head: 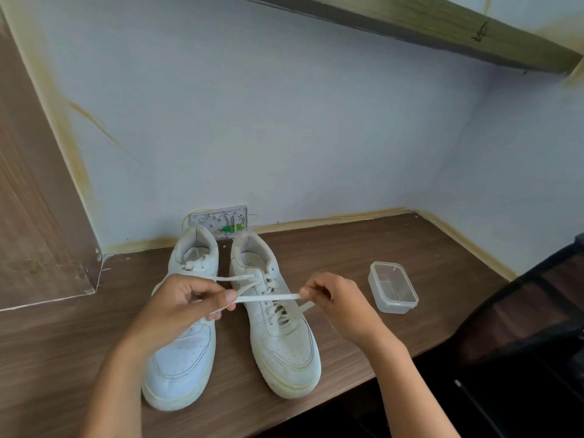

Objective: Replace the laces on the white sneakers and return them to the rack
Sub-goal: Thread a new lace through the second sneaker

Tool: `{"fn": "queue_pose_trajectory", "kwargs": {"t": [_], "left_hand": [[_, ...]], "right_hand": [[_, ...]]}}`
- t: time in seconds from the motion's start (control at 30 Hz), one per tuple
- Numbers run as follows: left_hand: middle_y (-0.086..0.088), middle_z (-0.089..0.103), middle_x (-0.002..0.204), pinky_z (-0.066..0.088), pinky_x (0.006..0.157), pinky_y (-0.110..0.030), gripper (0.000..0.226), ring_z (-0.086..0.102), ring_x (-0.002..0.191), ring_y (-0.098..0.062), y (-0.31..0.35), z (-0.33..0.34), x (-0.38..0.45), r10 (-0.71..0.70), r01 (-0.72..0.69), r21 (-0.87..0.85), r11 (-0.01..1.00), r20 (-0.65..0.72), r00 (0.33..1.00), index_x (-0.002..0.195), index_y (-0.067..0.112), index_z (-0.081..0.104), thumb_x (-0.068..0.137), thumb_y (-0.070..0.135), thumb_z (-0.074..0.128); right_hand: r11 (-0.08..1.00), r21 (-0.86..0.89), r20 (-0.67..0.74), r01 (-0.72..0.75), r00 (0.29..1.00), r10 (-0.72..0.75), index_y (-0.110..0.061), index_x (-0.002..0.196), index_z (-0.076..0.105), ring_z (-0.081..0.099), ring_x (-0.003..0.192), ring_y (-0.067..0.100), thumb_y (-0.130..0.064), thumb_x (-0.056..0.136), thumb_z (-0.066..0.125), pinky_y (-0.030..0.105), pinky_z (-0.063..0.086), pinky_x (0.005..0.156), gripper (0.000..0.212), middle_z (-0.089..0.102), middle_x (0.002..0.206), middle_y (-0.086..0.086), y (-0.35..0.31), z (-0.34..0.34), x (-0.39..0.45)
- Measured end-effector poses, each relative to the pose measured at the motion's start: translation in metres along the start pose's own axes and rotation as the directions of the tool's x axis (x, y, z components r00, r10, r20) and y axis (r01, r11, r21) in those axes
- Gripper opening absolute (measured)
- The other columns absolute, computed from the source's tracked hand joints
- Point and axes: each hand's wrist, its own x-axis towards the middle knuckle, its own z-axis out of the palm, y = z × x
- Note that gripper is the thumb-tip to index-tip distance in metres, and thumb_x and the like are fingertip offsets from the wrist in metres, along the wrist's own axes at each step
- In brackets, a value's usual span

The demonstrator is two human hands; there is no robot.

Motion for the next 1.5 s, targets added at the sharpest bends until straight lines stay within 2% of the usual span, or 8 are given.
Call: {"fn": "queue_pose_trajectory", "kwargs": {"t": [0.13,0.27,0.5,0.6,0.8,1.03,1.23,1.5], "left_hand": [[-0.012,0.065,0.060,0.040,0.054,-0.022,0.042,0.048,0.051,-0.011,-0.005,-0.008,-0.003,-0.071,0.067,0.115,0.991,0.031,0.997,0.069,0.023,0.079,0.057,0.062,0.075],[-0.008,0.056,0.049,0.039,0.057,-0.028,0.027,0.046,0.047,-0.010,-0.005,-0.005,-0.001,-0.147,0.133,0.225,0.965,0.045,0.988,0.064,0.024,0.078,0.077,0.047,0.076],[-0.004,0.054,0.042,0.041,0.054,-0.027,0.037,0.044,0.043,-0.013,-0.002,0.003,-0.001,-0.205,0.177,0.345,0.922,0.046,0.978,0.054,0.020,0.073,0.080,0.046,0.072],[0.002,0.072,0.066,0.055,0.069,-0.034,0.030,0.068,0.067,-0.009,-0.004,0.003,0.001,-0.123,0.117,0.257,0.959,0.008,0.992,0.070,0.030,0.078,0.070,0.060,0.072],[0.010,0.074,0.080,0.053,0.075,-0.022,0.024,0.068,0.076,-0.001,0.004,0.033,0.012,0.113,-0.077,0.141,0.987,-0.272,0.956,0.085,0.021,0.077,0.088,0.037,0.059],[-0.007,0.074,0.077,0.054,0.072,-0.024,0.030,0.069,0.075,-0.015,0.005,0.060,0.028,-0.058,0.005,-0.232,0.973,-0.221,0.974,0.083,0.013,0.077,0.085,0.037,0.059],[-0.015,0.073,0.086,0.051,0.091,-0.041,0.026,0.066,0.084,-0.023,0.004,0.055,0.030,-0.184,0.109,-0.456,0.883,-0.122,0.975,0.084,0.010,0.079,0.075,0.033,0.068],[-0.002,0.070,0.089,0.056,0.080,-0.026,0.035,0.068,0.089,-0.016,0.007,0.049,0.040,-0.129,-0.019,-0.637,0.771,-0.186,0.974,0.117,0.011,0.067,0.087,-0.003,0.056]], "right_hand": [[0.990,-0.138,-0.038,-0.024,0.999,0.019,-0.017,0.085,0.064,0.051,0.081,0.001,-0.012,0.097,0.055,0.017,0.042,0.071,0.016,0.055,0.088,-0.015,0.012,-0.001,0.002],[0.980,-0.197,-0.115,-0.028,0.993,0.005,-0.014,0.101,0.066,0.056,0.088,0.009,-0.009,0.099,0.050,0.032,0.051,0.081,0.017,0.058,0.099,-0.008,0.013,0.004,0.005],[0.963,-0.260,-0.305,-0.065,0.952,-0.018,-0.016,0.119,0.063,0.058,0.089,0.010,0.017,0.088,0.045,0.029,0.053,0.077,0.049,0.057,0.109,-0.007,0.015,-0.003,0.008],[0.974,-0.225,-0.319,-0.001,0.945,-0.073,-0.016,0.121,0.063,0.059,0.086,0.008,0.011,0.092,0.046,0.030,0.053,0.077,0.044,0.060,0.100,-0.008,0.012,-0.001,0.009],[0.972,0.139,-0.340,0.191,0.931,-0.134,-0.022,0.136,0.046,0.066,0.095,-0.003,-0.009,0.098,0.054,0.010,0.049,0.080,0.041,0.072,0.103,-0.013,-0.018,0.009,0.007],[0.913,0.230,-0.224,0.338,0.931,-0.288,-0.033,0.135,0.034,0.067,0.097,0.003,-0.009,0.096,0.061,0.017,0.051,0.087,0.053,0.073,0.098,-0.007,-0.041,0.026,0.004],[0.908,0.225,-0.200,0.354,0.929,-0.313,-0.039,0.137,0.030,0.066,0.097,0.003,-0.005,0.094,0.060,0.018,0.052,0.086,0.062,0.066,0.101,-0.009,-0.041,0.032,0.007],[0.909,0.241,-0.386,0.340,0.893,-0.232,-0.034,0.127,0.039,0.067,0.084,0.010,-0.019,0.093,0.065,0.025,0.056,0.068,0.045,0.058,0.093,-0.011,-0.040,0.033,0.009]]}}
